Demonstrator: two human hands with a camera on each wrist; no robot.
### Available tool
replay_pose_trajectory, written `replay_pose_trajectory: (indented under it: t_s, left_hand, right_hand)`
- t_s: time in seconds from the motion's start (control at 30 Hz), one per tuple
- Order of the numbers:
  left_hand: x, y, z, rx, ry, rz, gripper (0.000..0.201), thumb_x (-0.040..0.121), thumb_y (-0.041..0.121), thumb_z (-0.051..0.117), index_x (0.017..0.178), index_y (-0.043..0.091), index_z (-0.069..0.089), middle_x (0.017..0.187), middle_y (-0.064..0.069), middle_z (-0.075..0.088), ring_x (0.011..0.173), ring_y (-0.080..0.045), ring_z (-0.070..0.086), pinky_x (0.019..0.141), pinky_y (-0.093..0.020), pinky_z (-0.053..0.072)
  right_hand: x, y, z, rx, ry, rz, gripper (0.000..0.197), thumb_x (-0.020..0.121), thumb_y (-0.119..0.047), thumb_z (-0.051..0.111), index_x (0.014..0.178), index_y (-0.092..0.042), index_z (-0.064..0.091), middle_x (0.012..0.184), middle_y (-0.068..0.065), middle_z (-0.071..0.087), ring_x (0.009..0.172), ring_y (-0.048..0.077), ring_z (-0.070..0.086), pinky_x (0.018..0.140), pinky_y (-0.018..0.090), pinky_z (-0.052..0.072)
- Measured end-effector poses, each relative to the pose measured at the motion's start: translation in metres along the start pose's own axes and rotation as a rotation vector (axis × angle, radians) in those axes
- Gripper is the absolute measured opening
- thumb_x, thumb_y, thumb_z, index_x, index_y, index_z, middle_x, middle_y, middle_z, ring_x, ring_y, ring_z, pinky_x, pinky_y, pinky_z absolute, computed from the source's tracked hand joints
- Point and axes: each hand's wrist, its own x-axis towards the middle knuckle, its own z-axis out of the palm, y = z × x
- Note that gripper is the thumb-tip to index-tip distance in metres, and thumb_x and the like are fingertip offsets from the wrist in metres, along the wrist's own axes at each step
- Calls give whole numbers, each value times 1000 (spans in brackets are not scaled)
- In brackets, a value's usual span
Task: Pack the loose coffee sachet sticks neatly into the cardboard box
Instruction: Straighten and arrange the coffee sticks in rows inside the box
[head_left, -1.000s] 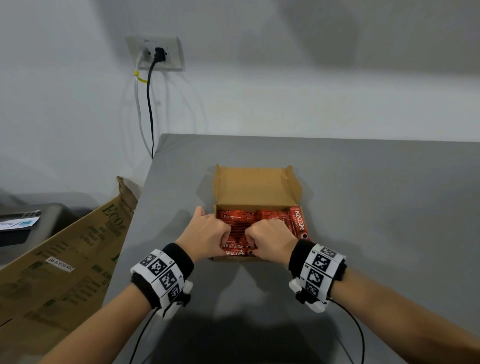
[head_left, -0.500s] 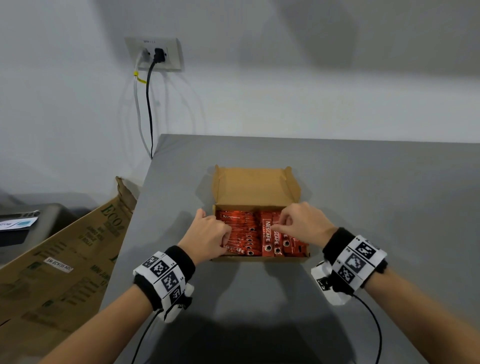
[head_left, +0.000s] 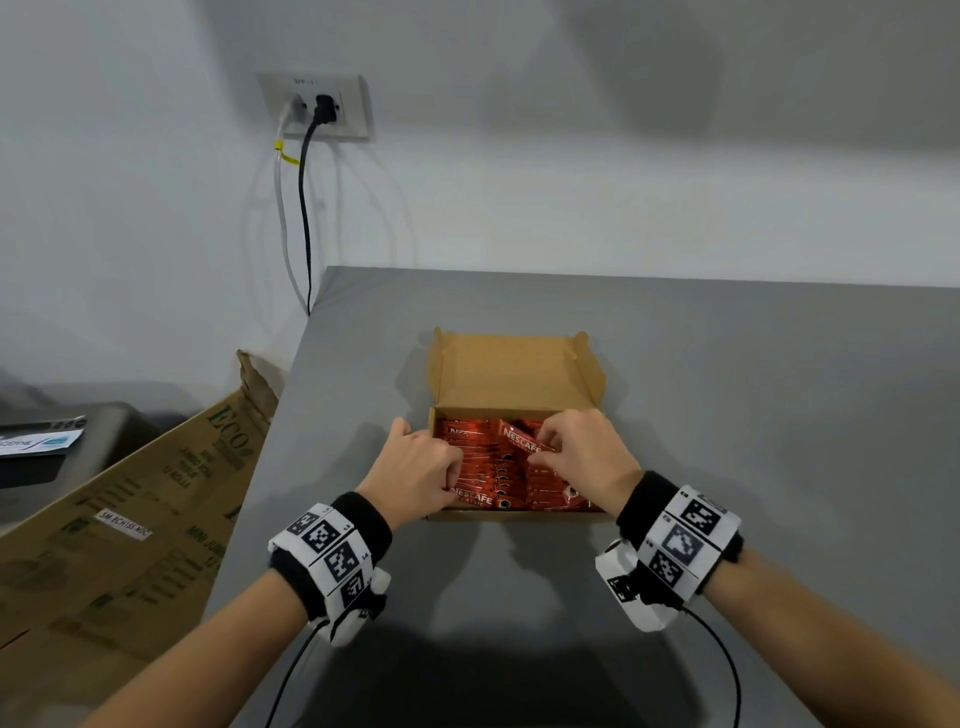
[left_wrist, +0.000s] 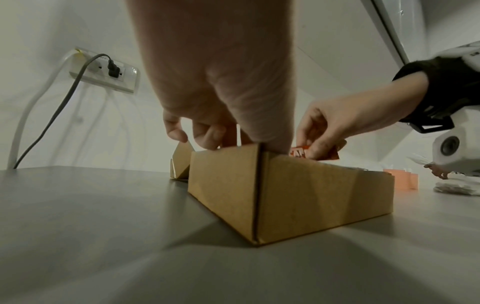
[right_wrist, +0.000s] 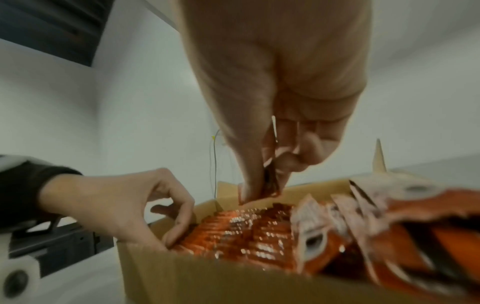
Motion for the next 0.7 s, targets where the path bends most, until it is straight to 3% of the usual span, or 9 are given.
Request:
replay_pose_trajectory:
  t_s: [0.1, 0.13, 0.3, 0.4, 0.5, 0.57, 0.63, 0.7]
  left_hand:
    - [0, 0, -2, -15, -14, -26, 13, 80, 31, 60, 71, 28, 51, 74, 15, 53, 84, -9, 55, 76, -29, 19]
    - [0, 0, -3, -32, -26, -32, 13, 81, 32, 61, 73, 28, 52, 76, 16, 54, 85, -8, 55, 77, -28, 21]
    - [-2, -5, -8, -208, -105, -65, 8, 80, 26, 67, 77, 26, 59, 79, 12, 62, 83, -6, 60, 86, -25, 35]
    - [-2, -10, -14, -311, -119, -88, 11, 74, 13, 66, 78, 22, 62, 80, 9, 63, 77, -8, 59, 79, -26, 49]
    - [-2, -10, -25, -289, -96, -80, 18, 71, 17, 64, 87, 26, 61, 82, 15, 63, 79, -4, 59, 81, -24, 42]
    - [-2, -8, -29, -309, -84, -54, 25, 71, 22, 67, 96, 24, 61, 84, 16, 60, 79, -6, 58, 73, -19, 41]
    - [-3, -3, -30, -292, -84, -20, 20, 73, 26, 70, 92, 22, 64, 84, 13, 61, 75, -7, 56, 63, -17, 40]
    - [-2, 1, -27, -200, -124, 13, 9, 76, 25, 69, 83, 21, 68, 87, 8, 66, 78, -10, 59, 66, -19, 42]
  right_hand:
    - [-3, -10, 0, 191, -81, -106, 19, 81, -20, 70, 98, -11, 72, 85, 1, 70, 65, 0, 55, 65, 8, 44]
    - [-4, -14, 3, 209, -142, -132, 19, 82, -18, 70, 100, -11, 72, 85, 0, 69, 63, -2, 54, 63, 5, 42]
    - [-5, -17, 20, 24, -258, -223, 23, 83, -14, 68, 104, -6, 69, 99, 7, 68, 85, 16, 63, 78, 24, 49]
    - [-2, -20, 23, -78, -294, -295, 16, 83, -5, 64, 97, -5, 71, 98, 9, 69, 89, 21, 64, 78, 27, 50]
    - [3, -27, 22, -181, -317, -336, 12, 80, -2, 62, 88, -4, 71, 91, 11, 69, 85, 25, 64, 72, 30, 50]
    - [9, -33, 24, -247, -320, -350, 13, 80, 0, 59, 86, -4, 69, 91, 13, 67, 84, 30, 64, 68, 31, 48]
    - [13, -41, 27, -310, -324, -364, 14, 82, 0, 55, 91, -2, 65, 95, 17, 65, 87, 35, 62, 68, 34, 47]
    - [15, -45, 32, -352, -327, -378, 18, 85, -3, 54, 101, -1, 60, 103, 18, 62, 93, 36, 60, 73, 37, 47]
